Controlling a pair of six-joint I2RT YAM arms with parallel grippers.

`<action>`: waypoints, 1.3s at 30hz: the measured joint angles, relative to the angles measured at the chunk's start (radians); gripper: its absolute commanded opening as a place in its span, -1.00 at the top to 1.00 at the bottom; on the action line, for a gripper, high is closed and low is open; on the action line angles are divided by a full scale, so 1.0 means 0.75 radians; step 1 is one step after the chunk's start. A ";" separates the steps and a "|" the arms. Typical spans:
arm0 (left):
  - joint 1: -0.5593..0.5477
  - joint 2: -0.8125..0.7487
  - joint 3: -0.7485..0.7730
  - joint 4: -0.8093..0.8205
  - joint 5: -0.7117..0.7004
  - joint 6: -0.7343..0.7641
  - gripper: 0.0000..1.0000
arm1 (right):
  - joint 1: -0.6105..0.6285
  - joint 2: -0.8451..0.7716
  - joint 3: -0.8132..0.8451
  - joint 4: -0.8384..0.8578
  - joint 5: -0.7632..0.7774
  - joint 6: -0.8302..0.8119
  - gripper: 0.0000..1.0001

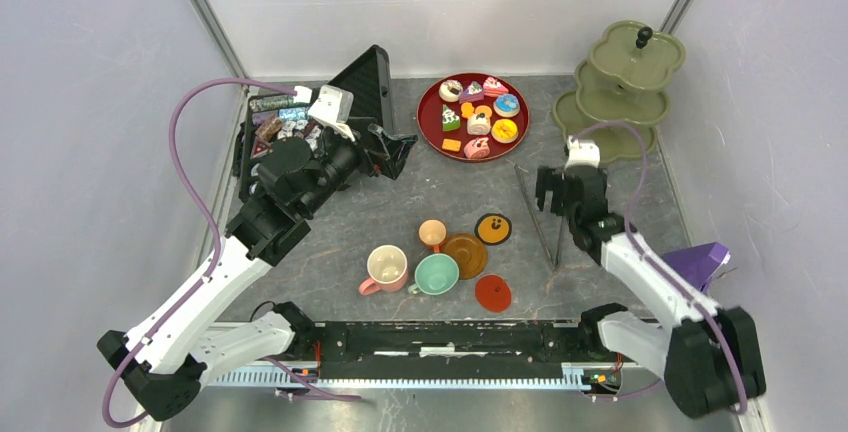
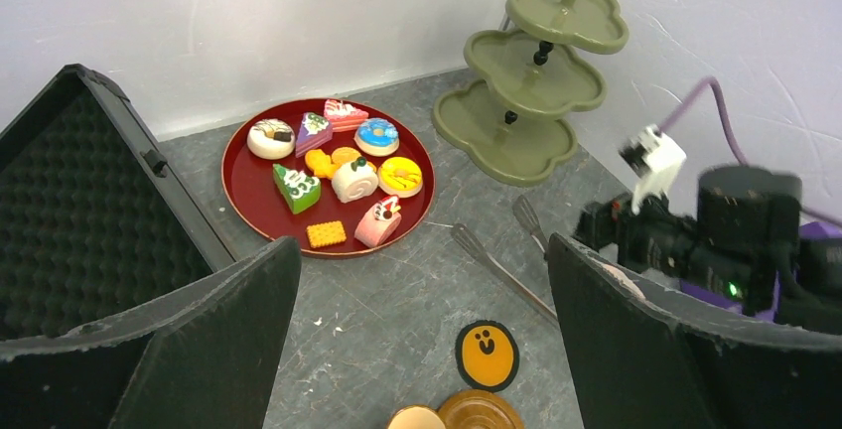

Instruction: Serve the afternoon tea

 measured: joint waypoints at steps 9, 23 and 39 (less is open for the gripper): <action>-0.006 0.008 0.000 0.001 0.001 -0.001 -1.00 | -0.001 -0.373 -0.636 0.311 -0.114 0.109 -0.96; -0.015 0.022 0.000 0.000 0.001 -0.001 -1.00 | 0.000 -0.422 -0.730 0.622 -0.269 0.149 -0.96; -0.016 0.024 0.000 0.000 0.001 -0.001 -1.00 | 0.156 -0.395 -0.741 0.674 -0.235 0.169 -0.96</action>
